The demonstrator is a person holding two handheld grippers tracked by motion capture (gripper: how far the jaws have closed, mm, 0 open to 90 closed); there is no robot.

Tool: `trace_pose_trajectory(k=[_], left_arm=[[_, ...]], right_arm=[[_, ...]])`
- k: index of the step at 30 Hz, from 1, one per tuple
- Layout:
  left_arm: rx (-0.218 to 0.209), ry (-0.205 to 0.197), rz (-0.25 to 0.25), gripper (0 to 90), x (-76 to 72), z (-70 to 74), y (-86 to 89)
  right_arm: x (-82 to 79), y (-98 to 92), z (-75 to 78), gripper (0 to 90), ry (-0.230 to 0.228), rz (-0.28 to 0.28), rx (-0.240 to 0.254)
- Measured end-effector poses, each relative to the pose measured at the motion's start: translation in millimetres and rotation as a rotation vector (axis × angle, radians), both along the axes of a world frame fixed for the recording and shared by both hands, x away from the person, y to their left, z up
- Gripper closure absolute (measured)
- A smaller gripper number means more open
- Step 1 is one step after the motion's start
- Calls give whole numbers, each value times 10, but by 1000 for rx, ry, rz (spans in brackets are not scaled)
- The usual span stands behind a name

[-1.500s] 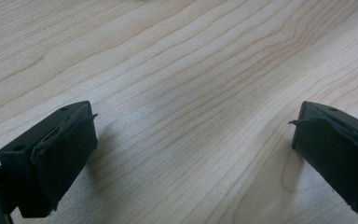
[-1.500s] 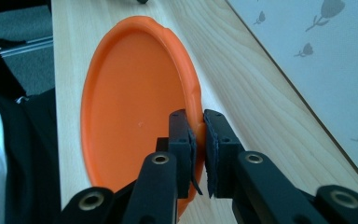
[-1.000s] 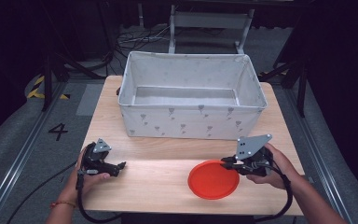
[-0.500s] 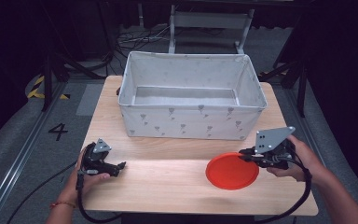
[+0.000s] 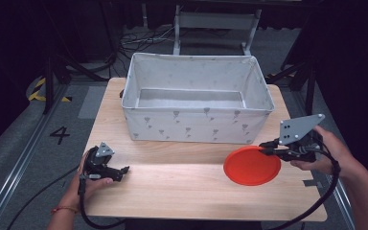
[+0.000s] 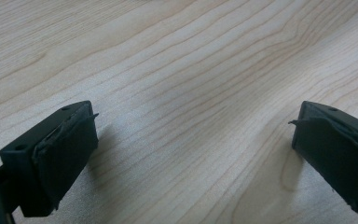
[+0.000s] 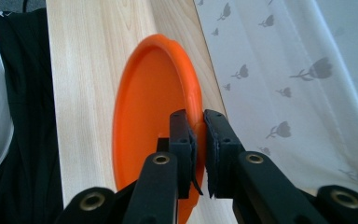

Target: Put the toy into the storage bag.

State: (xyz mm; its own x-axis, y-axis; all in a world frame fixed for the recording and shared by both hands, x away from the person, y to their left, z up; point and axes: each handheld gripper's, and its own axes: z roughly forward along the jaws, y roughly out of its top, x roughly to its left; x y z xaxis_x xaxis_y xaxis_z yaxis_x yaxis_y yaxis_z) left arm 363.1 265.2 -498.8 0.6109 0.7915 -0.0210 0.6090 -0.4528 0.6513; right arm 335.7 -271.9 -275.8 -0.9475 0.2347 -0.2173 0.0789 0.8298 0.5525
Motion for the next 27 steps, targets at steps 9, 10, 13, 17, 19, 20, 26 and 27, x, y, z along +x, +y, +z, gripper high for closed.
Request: trace_pose_trajectory(k=[9,10,13,17,19,20,26,27], left_arm=[[1,6,-10,2,9,2,5],[1,5,-9,2,9,2,5],[-1,5,-7,3,8,1,4],[1,5,-9,2,8,2,5],[0,4,-8,2,7,1,4],[1,4,-8,3,7,2,4],[0,4,-8,3,7,2,4],[0,5,-7,3,7,1,4]], right_arm=[[77,-14,335,826,-54,-3,-4],[82,-13,379,826,-68,2,-4],[108,-2,524,826,-105,-3,13],[153,-9,654,825,-114,-2,31],[195,-17,726,825,-125,-3,41],[228,-23,769,825,-119,-9,44],[332,-22,900,826,-138,-30,53],[352,-17,926,825,-157,-37,47]])
